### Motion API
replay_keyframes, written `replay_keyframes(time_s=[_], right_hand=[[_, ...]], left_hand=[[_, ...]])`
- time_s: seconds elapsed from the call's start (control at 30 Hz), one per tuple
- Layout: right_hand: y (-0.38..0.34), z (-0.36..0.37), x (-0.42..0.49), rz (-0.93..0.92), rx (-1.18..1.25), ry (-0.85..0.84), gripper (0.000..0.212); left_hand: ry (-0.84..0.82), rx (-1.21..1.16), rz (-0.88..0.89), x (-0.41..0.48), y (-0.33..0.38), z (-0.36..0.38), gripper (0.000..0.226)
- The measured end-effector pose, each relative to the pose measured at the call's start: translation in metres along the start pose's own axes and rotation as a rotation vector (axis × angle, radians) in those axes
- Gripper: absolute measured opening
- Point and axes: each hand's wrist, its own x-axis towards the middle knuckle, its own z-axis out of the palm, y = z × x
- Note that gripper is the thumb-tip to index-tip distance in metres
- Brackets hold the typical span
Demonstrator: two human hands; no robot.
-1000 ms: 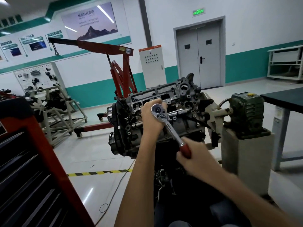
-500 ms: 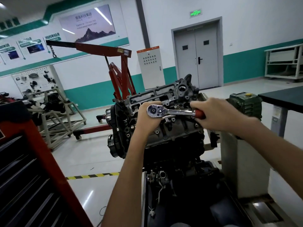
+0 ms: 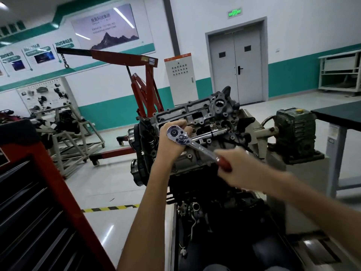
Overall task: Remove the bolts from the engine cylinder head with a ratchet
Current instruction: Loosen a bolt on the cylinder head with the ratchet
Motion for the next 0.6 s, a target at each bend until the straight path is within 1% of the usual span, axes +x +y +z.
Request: replay_keyframes(time_s=[0.03, 0.1, 0.13, 0.17, 0.2, 0.23, 0.27, 0.33, 0.4, 0.47, 0.5, 0.53, 0.57, 0.6], right_hand=[[0.009, -0.021, 0.008, -0.030, -0.160, -0.003, 0.024], [0.019, -0.055, 0.025, -0.065, -0.452, 0.093, 0.015], [0.022, -0.065, 0.031, -0.072, -0.530, 0.144, 0.012], [0.024, -0.068, 0.034, -0.069, -0.555, 0.174, 0.012], [0.025, -0.065, 0.032, -0.053, -0.540, 0.178, 0.012], [0.025, -0.056, 0.026, -0.030, -0.495, 0.165, 0.015], [0.023, -0.041, 0.018, -0.008, -0.434, 0.158, 0.019], [0.014, -0.006, 0.000, 0.047, -0.237, 0.191, 0.023], [-0.002, 0.032, -0.011, 0.103, 0.021, 0.211, 0.023], [-0.022, 0.065, -0.014, 0.138, 0.295, 0.205, 0.026], [-0.030, 0.075, -0.014, 0.145, 0.390, 0.204, 0.028], [-0.033, 0.077, -0.014, 0.148, 0.426, 0.197, 0.028], [-0.031, 0.071, -0.013, 0.138, 0.389, 0.183, 0.026], [-0.024, 0.059, -0.012, 0.117, 0.304, 0.167, 0.025]], left_hand=[[-0.044, -0.004, 0.015, -0.001, 0.001, -0.004, 0.011], [-0.162, 0.099, 0.083, 0.000, 0.005, -0.007, 0.016], [-0.203, 0.147, 0.098, 0.001, 0.005, -0.006, 0.014], [-0.208, 0.151, 0.099, 0.002, 0.005, -0.003, 0.010], [-0.172, 0.128, 0.093, 0.002, 0.004, 0.001, 0.007], [-0.110, 0.085, 0.081, 0.000, 0.003, 0.005, 0.006], [-0.045, 0.039, 0.069, 0.000, 0.000, 0.007, 0.011], [0.043, -0.001, 0.072, 0.000, -0.002, 0.011, 0.033], [0.102, 0.031, 0.077, 0.004, -0.003, 0.016, 0.048], [0.140, 0.018, 0.069, 0.005, -0.001, 0.021, 0.053], [0.152, -0.002, 0.061, 0.005, 0.001, 0.023, 0.052], [0.153, -0.022, 0.046, 0.004, 0.000, 0.023, 0.049], [0.141, -0.020, 0.042, 0.004, -0.001, 0.021, 0.046], [0.116, 0.001, 0.052, 0.003, -0.003, 0.018, 0.043]])
